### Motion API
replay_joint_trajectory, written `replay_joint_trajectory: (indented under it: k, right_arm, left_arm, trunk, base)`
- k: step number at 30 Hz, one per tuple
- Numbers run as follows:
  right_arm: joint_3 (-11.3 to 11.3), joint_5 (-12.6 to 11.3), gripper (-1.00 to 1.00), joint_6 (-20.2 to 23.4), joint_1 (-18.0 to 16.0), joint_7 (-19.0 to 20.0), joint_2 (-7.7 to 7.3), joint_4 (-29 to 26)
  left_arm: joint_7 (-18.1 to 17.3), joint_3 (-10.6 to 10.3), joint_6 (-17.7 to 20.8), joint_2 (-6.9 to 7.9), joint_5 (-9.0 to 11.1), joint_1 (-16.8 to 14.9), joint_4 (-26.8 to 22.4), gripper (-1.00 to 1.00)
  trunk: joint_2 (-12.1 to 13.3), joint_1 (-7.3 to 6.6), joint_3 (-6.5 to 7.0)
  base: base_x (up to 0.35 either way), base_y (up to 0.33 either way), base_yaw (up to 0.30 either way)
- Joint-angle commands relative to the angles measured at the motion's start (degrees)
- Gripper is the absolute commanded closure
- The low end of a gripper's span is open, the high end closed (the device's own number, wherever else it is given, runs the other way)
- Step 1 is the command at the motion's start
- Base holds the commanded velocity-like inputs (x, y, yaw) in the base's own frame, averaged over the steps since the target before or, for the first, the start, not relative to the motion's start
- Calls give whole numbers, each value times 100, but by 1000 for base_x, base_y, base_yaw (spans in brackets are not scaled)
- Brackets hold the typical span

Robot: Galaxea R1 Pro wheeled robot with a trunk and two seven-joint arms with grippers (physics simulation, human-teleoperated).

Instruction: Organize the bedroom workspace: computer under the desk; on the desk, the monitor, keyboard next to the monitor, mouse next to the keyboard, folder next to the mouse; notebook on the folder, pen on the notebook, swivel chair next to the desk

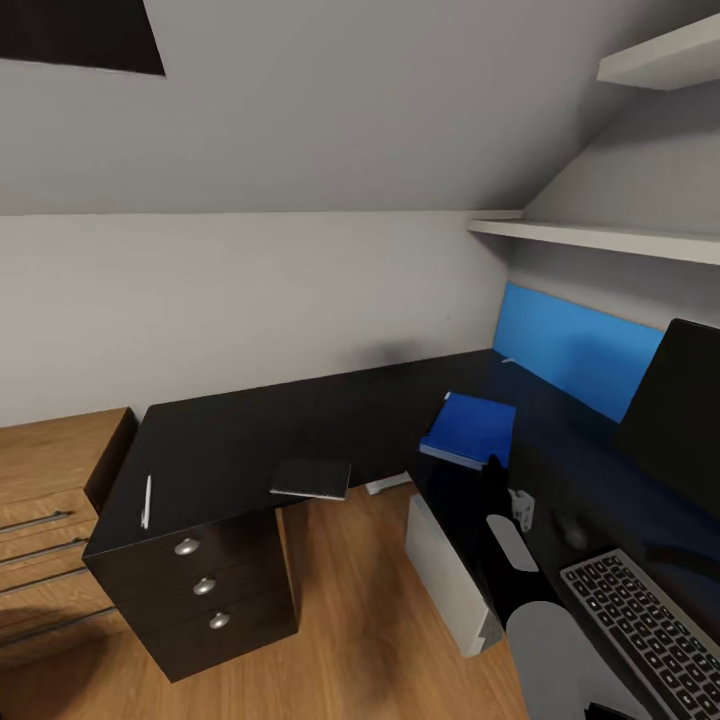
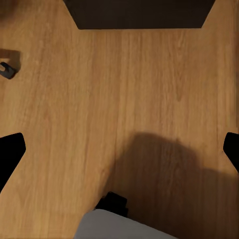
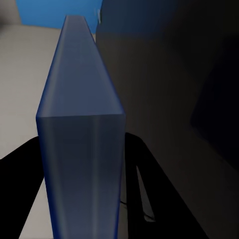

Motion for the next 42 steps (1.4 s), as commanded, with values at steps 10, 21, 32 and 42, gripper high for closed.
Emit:
replay_joint_trajectory:
  k: [10, 21, 32, 42]
  right_arm:
    - [-8, -8, 100, -28, -5, -703, -139, 29]
    - [-8, 127, 100, -49, -5, -844, -147, 130]
    - [-12, 125, 100, -49, -5, -1044, -359, 404]
    - [-26, 112, 100, -49, -5, -1054, -496, 448]
  left_arm:
    - [53, -83, -54, 6, 73, -4, 2, -100]
    - [47, -84, -54, 6, 71, -4, 2, -100]
    - [30, -77, -64, 8, 62, -4, 2, -100]
    - [18, -79, -55, 14, 71, -4, 2, -100]
  trunk:
    - [-3, 3, -6]
    - [-3, 3, -6]
    - [-3, 3, -6]
    - [-3, 3, -6]
  base:
    - [62, 0, 0]
    - [0, 0, 0]
    - [0, 0, 0]
    - [0, -107, 0]
